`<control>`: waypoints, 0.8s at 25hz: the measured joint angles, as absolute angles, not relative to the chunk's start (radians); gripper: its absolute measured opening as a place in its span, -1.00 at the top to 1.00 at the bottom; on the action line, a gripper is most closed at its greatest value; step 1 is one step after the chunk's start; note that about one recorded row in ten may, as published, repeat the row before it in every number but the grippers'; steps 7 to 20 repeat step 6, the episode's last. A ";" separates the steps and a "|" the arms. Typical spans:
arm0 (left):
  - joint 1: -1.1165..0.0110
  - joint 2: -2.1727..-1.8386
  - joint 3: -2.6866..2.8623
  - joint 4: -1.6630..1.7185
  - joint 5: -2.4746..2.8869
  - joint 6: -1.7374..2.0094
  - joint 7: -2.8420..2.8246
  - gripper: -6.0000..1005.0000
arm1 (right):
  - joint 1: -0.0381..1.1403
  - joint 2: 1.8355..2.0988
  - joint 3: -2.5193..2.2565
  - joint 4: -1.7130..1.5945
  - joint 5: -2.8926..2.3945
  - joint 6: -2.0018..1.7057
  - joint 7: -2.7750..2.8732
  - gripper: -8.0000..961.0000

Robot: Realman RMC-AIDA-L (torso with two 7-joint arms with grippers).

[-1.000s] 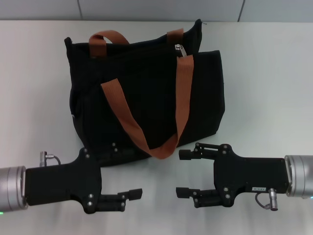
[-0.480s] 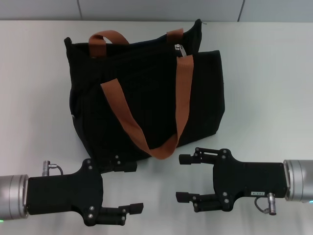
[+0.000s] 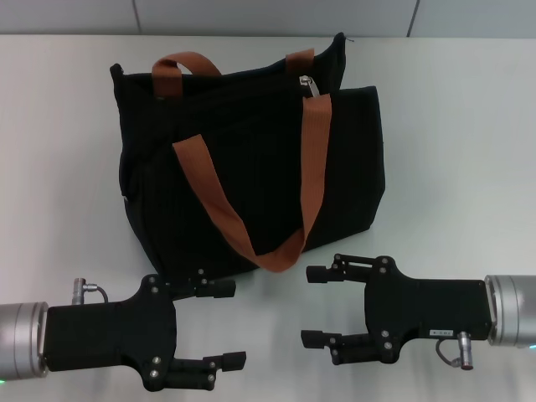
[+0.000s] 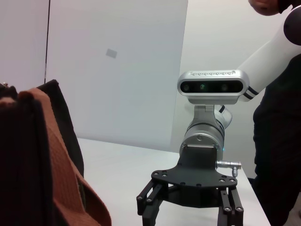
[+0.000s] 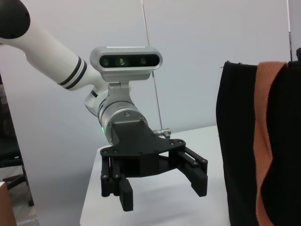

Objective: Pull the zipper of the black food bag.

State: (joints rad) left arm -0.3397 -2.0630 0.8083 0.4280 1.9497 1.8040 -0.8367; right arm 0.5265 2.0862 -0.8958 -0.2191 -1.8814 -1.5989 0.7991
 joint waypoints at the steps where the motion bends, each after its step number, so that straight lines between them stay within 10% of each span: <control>1: -0.340 -2.063 0.808 0.428 1.950 1.804 -0.837 -0.62 | 0.525 2.086 -0.896 -0.219 -1.881 -1.599 0.799 -0.64; 20: -0.340 -2.063 0.808 0.428 1.950 1.807 -0.837 -0.62 | 0.519 2.085 -0.896 -0.219 -1.881 -1.603 0.799 -0.64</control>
